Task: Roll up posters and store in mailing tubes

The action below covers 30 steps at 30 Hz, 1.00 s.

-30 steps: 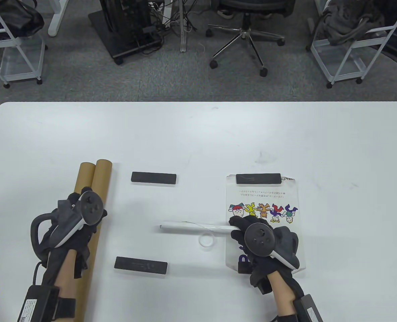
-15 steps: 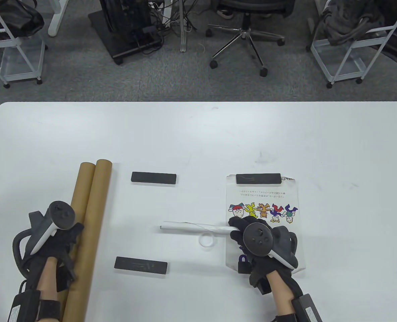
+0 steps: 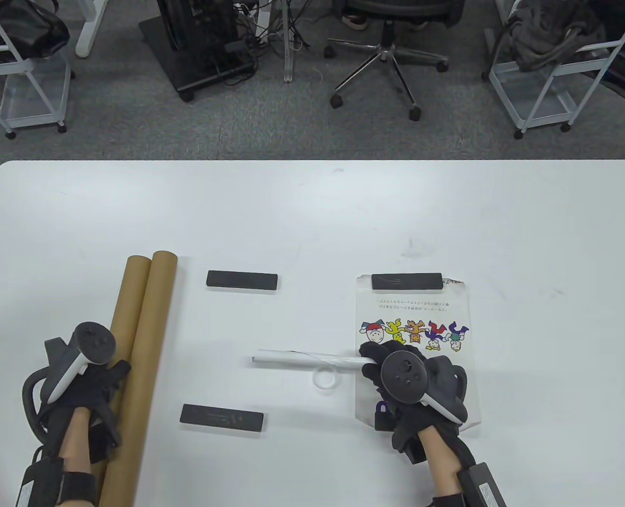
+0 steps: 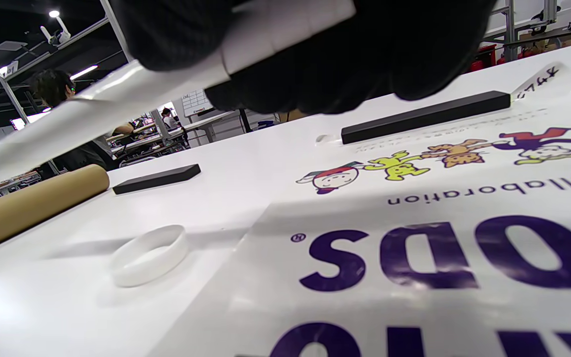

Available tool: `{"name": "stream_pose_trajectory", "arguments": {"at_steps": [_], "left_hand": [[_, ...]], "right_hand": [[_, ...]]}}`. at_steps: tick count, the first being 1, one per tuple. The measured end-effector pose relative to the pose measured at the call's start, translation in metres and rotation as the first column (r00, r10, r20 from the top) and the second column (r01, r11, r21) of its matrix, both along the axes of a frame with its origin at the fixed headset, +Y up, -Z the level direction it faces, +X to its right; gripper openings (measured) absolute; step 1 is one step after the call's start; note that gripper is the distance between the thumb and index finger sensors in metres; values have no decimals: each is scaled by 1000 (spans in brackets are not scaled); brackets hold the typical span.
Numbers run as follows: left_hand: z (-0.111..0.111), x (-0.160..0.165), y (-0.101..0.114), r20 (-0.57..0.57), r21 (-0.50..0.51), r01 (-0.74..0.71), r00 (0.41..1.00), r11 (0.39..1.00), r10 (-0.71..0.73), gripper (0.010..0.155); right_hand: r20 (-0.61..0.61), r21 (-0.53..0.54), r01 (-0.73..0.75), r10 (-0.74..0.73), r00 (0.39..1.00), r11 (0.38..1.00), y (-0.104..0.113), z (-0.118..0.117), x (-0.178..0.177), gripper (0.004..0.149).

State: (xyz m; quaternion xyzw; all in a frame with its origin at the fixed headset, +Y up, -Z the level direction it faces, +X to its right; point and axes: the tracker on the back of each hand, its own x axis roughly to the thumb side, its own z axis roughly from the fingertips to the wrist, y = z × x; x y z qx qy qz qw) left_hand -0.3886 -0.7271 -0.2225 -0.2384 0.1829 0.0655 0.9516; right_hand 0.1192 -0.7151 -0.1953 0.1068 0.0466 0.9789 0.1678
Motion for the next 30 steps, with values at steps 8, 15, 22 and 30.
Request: {"name": "stream_pose_trajectory", "arguments": {"at_steps": [8, 15, 22, 30], "left_hand": [[0, -1, -1, -42, 24, -43, 998, 999, 44, 83], [0, -1, -3, -64, 52, -93, 993, 994, 97, 86], [-4, 6, -4, -69, 37, -48, 996, 998, 51, 85], [-6, 6, -1, -103, 6, -105, 989, 994, 105, 87]], "right_hand": [[4, -2, 0, 0, 1000, 1000, 0, 0, 0, 51], [8, -9, 0, 0, 1000, 1000, 0, 0, 0, 50], [12, -9, 9, -9, 1000, 1000, 0, 0, 2, 50], [16, -11, 19, -19, 1000, 1000, 0, 0, 3, 50]]}}
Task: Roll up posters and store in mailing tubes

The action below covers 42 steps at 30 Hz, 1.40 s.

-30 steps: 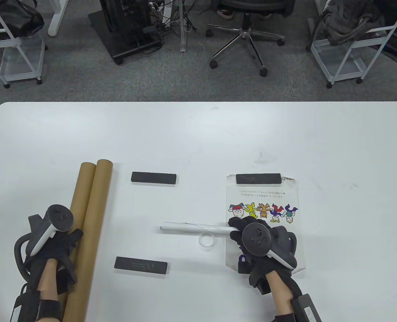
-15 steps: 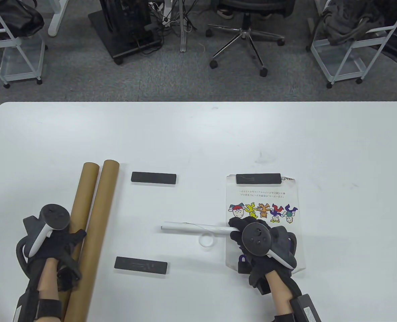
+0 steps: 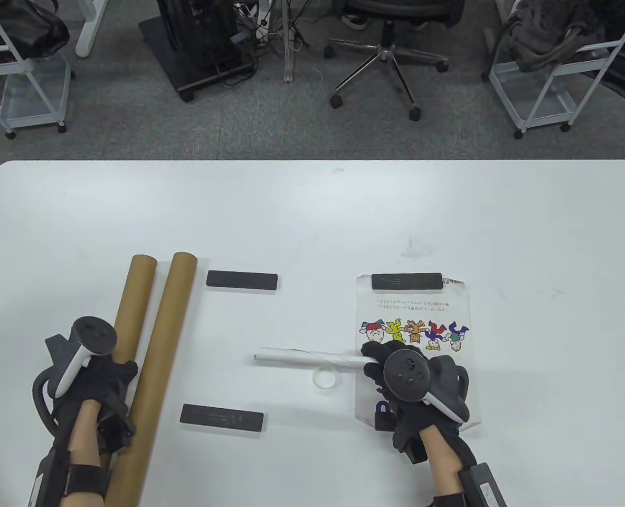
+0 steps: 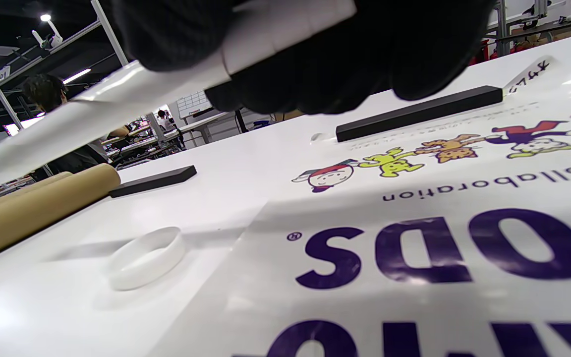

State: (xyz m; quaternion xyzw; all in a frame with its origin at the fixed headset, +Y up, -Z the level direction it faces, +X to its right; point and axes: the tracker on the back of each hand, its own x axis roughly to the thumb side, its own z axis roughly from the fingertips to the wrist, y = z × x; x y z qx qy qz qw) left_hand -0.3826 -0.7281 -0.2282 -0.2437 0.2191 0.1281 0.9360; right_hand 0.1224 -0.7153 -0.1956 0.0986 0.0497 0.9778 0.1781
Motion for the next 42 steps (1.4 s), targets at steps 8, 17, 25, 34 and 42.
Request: {"name": "stream_pose_trajectory", "arguments": {"at_steps": [8, 17, 25, 34, 42], "left_hand": [[-4, 13, 15, 104, 45, 115, 987, 992, -119, 87], [-8, 55, 45, 261, 220, 278, 907, 935, -331, 87], [-3, 106, 47, 420, 422, 382, 722, 822, -551, 87], [9, 149, 45, 454, 663, 394, 465, 637, -760, 87], [26, 180, 39, 382, 825, 371, 189, 426, -905, 87]], "right_hand": [[1, 2, -8, 8, 1000, 1000, 0, 0, 0, 50], [65, 12, 20, -21, 998, 1000, 1, -1, 9, 50], [188, 14, 5, -7, 982, 1000, 8, -5, 43, 49], [376, 55, 167, -175, 910, 984, 10, 2, 113, 48], [419, 80, 143, -164, 893, 986, 5, 7, 141, 48]]}}
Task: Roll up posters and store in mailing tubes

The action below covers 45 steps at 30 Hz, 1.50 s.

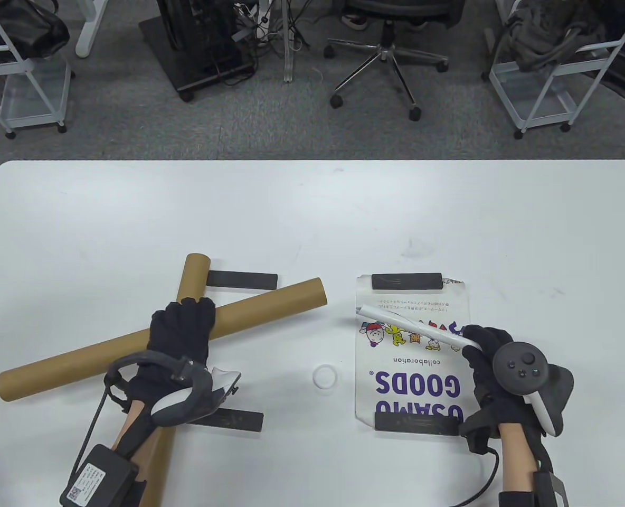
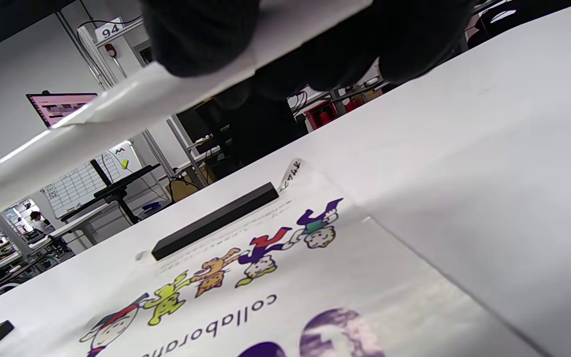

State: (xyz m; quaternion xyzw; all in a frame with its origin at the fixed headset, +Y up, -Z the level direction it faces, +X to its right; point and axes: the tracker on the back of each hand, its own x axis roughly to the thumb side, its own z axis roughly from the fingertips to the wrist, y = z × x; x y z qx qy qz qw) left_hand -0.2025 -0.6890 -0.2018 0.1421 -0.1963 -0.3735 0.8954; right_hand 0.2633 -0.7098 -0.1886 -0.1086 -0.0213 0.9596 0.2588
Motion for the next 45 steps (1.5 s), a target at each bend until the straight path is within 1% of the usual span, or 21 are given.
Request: {"name": "stream_pose_trajectory", "arguments": {"at_steps": [2, 7, 10, 15, 25, 30, 34, 36, 37, 38, 39, 40, 41, 43, 45], "left_hand": [[1, 4, -1, 15, 7, 23, 1000, 1000, -23, 87], [3, 8, -3, 49, 13, 21, 999, 1000, -22, 87], [4, 10, -2, 46, 2, 11, 999, 1000, -11, 87], [7, 12, -3, 67, 12, 21, 998, 1000, -21, 86], [15, 26, -2, 118, 21, 6, 993, 1000, -8, 86], [19, 31, -2, 138, 29, 5, 990, 1000, -9, 87], [20, 33, -2, 144, 25, -5, 990, 1000, 2, 87], [21, 34, -2, 150, 25, -15, 989, 1000, 11, 87], [22, 34, -2, 147, 24, -14, 989, 1000, 10, 87], [22, 34, -2, 148, 25, -15, 989, 1000, 11, 87], [23, 34, -2, 150, 25, -18, 989, 1000, 14, 87], [23, 34, -2, 149, 24, -17, 989, 1000, 14, 87], [24, 33, -2, 150, 26, -12, 989, 1000, 8, 87], [24, 33, -2, 145, 28, -5, 989, 1000, 1, 87], [24, 32, -1, 135, 25, -11, 991, 1000, 7, 87]], "right_hand": [[-5, -8, 7, -7, 1000, 1000, -1, 1, 2, 48], [-20, 5, 4, -3, 1000, 1000, 0, 0, 0, 48], [-46, 7, -11, 12, 999, 1000, 2, -1, -5, 48], [-91, 20, -36, 37, 995, 999, 5, -4, -18, 48], [-214, 67, -83, 95, 972, 994, 19, -9, -64, 48], [-270, 91, -83, 105, 957, 992, 23, -11, -95, 49], [-289, 96, -69, 94, 953, 993, 23, -14, -114, 49], [-294, 94, -38, 64, 954, 995, 22, -15, -121, 50], [-297, 92, 3, 25, 955, 996, 21, -15, -123, 50], [-301, 87, 54, -26, 953, 995, 20, -15, -124, 51], [-290, 79, 178, -148, 946, 981, 17, -15, -123, 53], [-286, 81, 238, -206, 936, 968, 16, -15, -121, 55], [-275, 87, 400, -364, 890, 912, 13, -15, -116, 57], [-247, 103, 548, -512, 823, 830, 10, -13, -106, 63], [-221, 119, 580, -548, 807, 806, 9, -12, -96, 68]]}}
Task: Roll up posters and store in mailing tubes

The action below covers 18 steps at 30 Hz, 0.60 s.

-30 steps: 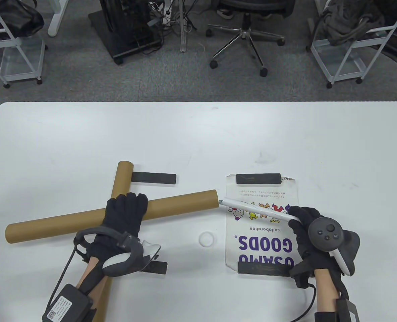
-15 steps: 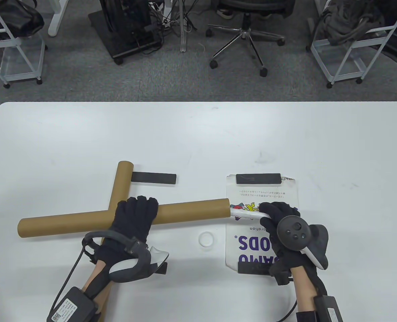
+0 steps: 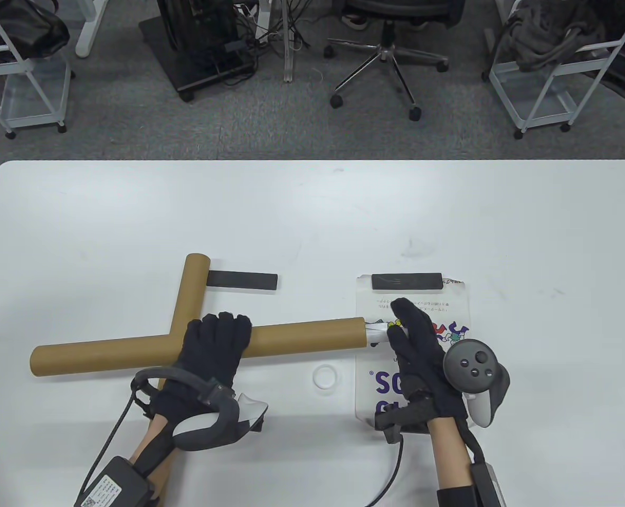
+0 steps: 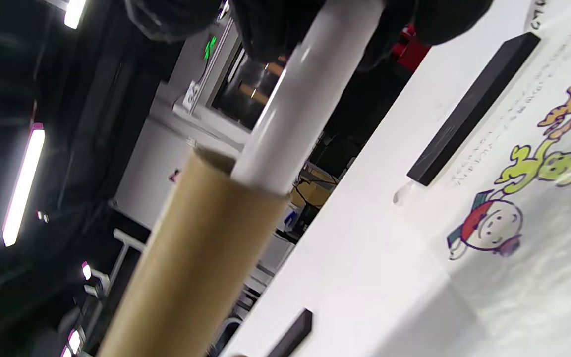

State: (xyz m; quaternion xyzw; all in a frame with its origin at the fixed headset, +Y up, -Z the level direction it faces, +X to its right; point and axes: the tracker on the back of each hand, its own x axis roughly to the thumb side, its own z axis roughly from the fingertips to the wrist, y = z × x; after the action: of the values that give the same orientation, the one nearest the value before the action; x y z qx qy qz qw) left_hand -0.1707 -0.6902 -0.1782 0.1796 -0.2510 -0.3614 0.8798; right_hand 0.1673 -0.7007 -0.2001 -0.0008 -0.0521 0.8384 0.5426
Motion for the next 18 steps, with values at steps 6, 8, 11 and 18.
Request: {"name": "stream_pose_trajectory", "arguments": {"at_steps": [6, 8, 11, 18], "left_hand": [[-2, -1, 0, -17, -10, -15, 1000, 1000, 15, 87], [-2, 0, 2, -19, -8, -11, 1000, 1000, 11, 87], [-2, 0, 3, -23, -13, -13, 1000, 1000, 13, 87], [-2, -1, 2, -31, -16, -27, 999, 1000, 27, 87]], "right_hand": [[8, -49, 25, -25, 1000, 998, -5, 2, 11, 79], [-27, -58, 2, -4, 1000, 998, -5, 1, 6, 81], [-67, -72, -6, 1, 998, 997, -5, 0, -8, 81], [-165, -63, 2, -13, 986, 998, -1, -1, -51, 83]]}}
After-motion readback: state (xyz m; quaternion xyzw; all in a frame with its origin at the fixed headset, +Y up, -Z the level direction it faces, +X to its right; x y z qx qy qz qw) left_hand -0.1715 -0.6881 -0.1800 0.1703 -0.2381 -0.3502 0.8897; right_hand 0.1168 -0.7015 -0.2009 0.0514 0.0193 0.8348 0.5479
